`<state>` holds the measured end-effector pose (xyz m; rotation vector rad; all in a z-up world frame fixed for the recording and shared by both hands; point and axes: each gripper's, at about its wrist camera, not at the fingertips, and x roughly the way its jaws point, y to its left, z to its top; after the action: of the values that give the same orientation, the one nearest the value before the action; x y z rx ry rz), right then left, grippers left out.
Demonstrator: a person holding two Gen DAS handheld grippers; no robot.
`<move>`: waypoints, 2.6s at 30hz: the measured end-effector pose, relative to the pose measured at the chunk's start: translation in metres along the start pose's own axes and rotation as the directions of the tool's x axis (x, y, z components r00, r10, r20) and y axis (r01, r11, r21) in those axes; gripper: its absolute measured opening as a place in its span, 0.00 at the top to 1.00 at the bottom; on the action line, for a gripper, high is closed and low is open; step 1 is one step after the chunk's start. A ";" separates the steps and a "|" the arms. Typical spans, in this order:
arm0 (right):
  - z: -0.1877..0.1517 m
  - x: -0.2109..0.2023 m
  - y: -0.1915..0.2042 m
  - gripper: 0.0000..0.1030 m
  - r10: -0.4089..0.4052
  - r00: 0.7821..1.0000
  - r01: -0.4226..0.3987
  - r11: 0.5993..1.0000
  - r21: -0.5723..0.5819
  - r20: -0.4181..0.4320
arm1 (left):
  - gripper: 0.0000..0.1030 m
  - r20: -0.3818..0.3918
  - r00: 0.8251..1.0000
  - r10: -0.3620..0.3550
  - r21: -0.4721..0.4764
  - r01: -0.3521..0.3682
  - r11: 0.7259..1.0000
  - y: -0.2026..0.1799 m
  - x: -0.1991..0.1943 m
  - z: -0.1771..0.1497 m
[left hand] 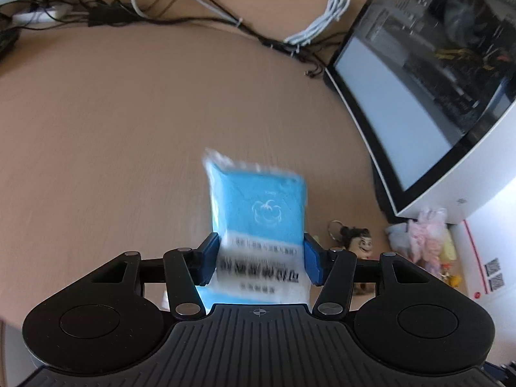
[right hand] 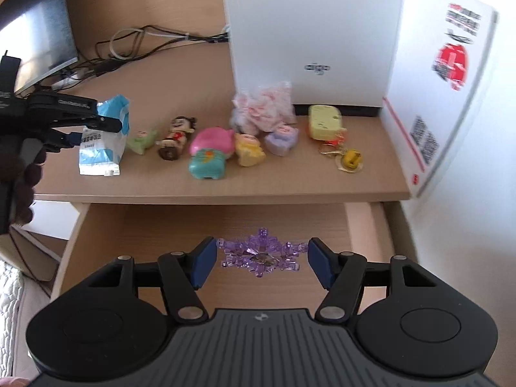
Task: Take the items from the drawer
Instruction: 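Lift the blue packet to the desk with the left tool while the right lifts the purple toy, then release the blue packet beside the green toy and open the left tool, then set the purple beaded toy beside the lace cloth and open the right tool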
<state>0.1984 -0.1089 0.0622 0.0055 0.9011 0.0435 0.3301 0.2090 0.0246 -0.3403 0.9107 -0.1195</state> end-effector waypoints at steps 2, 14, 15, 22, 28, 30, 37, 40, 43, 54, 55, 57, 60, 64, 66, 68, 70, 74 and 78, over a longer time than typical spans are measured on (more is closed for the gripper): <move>-0.003 -0.002 -0.006 0.39 -0.021 1.000 0.021 1.000 0.014 -0.002 | 0.42 0.008 1.000 0.004 0.032 -0.005 0.999 -0.006 0.009 0.001; -0.010 -0.003 -0.033 0.39 -0.090 0.996 0.092 0.992 0.085 -0.024 | 0.42 0.034 0.999 -0.024 0.140 0.019 0.990 -0.039 0.020 -0.003; -0.010 -0.001 -0.032 0.39 -0.088 0.996 0.090 0.992 0.083 -0.026 | 0.42 0.042 0.999 -0.034 0.132 0.028 0.991 -0.037 0.017 -0.003; -0.007 0.004 -0.020 0.39 -0.068 0.997 0.069 0.997 0.036 -0.022 | 0.43 0.189 0.973 -0.129 -0.005 0.133 0.991 -0.010 -0.015 0.005; -0.006 0.008 -0.016 0.39 -0.053 0.999 0.053 0.998 0.017 -0.012 | 0.43 0.153 0.979 -0.132 -0.001 0.133 0.991 -0.011 -0.030 -0.001; -0.005 0.009 -0.016 0.39 -0.051 0.999 0.052 0.999 0.016 -0.009 | 0.43 0.126 0.979 -0.157 -0.016 0.161 0.987 -0.015 -0.038 -0.012; 0.013 0.016 -0.030 0.39 -0.083 0.996 0.083 0.997 0.004 0.034 | 0.43 0.002 0.967 -0.256 -0.010 0.256 0.967 -0.034 -0.054 -0.079; 0.032 0.019 -0.038 0.39 -0.098 0.992 0.097 0.995 0.008 0.077 | 0.43 -0.066 0.966 -0.249 -0.017 0.248 0.968 -0.038 -0.054 -0.098; 0.056 0.024 -0.041 0.39 -0.098 0.985 0.097 0.995 0.015 0.144 | 0.43 -0.104 0.964 -0.244 0.015 0.247 0.969 -0.041 -0.056 -0.107; 0.116 0.078 -0.027 0.39 -0.011 0.942 0.044 0.995 -0.092 0.336 | 0.44 -0.153 0.975 -0.158 0.019 0.163 0.986 -0.024 -0.073 -0.125; 0.118 0.084 -0.024 0.39 -0.002 0.940 0.042 0.993 -0.110 0.340 | 0.44 -0.157 0.976 -0.150 0.010 0.154 0.988 -0.021 -0.074 -0.126; 0.120 0.097 -0.019 0.39 -0.004 0.943 0.049 0.991 -0.126 0.332 | 0.44 -0.161 0.977 -0.139 -0.009 0.139 0.990 -0.016 -0.073 -0.128; 0.120 0.112 -0.016 0.34 0.000 0.950 0.043 0.991 -0.129 0.312 | 0.44 -0.163 0.978 -0.128 -0.022 0.126 0.992 -0.011 -0.076 -0.131; 0.117 0.116 -0.012 0.26 -0.010 0.951 0.052 0.990 -0.129 0.309 | 0.44 -0.180 0.976 -0.126 -0.028 0.123 0.992 -0.009 -0.075 -0.135; 0.114 0.115 -0.012 0.26 -0.009 0.951 0.051 0.990 -0.128 0.309 | 0.44 -0.188 0.974 -0.128 -0.031 0.125 0.992 -0.009 -0.073 -0.136; 0.111 0.111 -0.011 0.26 -0.011 0.949 0.054 0.990 -0.127 0.314 | 0.44 -0.198 0.971 -0.134 -0.029 0.131 0.991 -0.010 -0.071 -0.137; 0.109 0.105 -0.010 0.25 -0.015 0.949 0.056 0.991 -0.123 0.315 | 0.44 -0.207 0.968 -0.141 -0.019 0.140 0.990 -0.012 -0.070 -0.138; 0.099 0.088 -0.011 0.22 -0.030 0.960 0.060 0.993 -0.100 0.280 | 0.44 -0.218 0.964 -0.155 0.013 0.162 0.987 -0.015 -0.069 -0.140; 0.082 0.070 -0.010 0.22 -0.049 0.979 0.059 0.997 -0.046 0.197 | 0.44 -0.217 0.961 -0.170 0.049 0.185 0.982 -0.018 -0.066 -0.139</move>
<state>0.3069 -0.1154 0.0581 -0.0617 0.7022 0.0154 0.1812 0.1749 0.0021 -0.3490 1.0834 -0.3574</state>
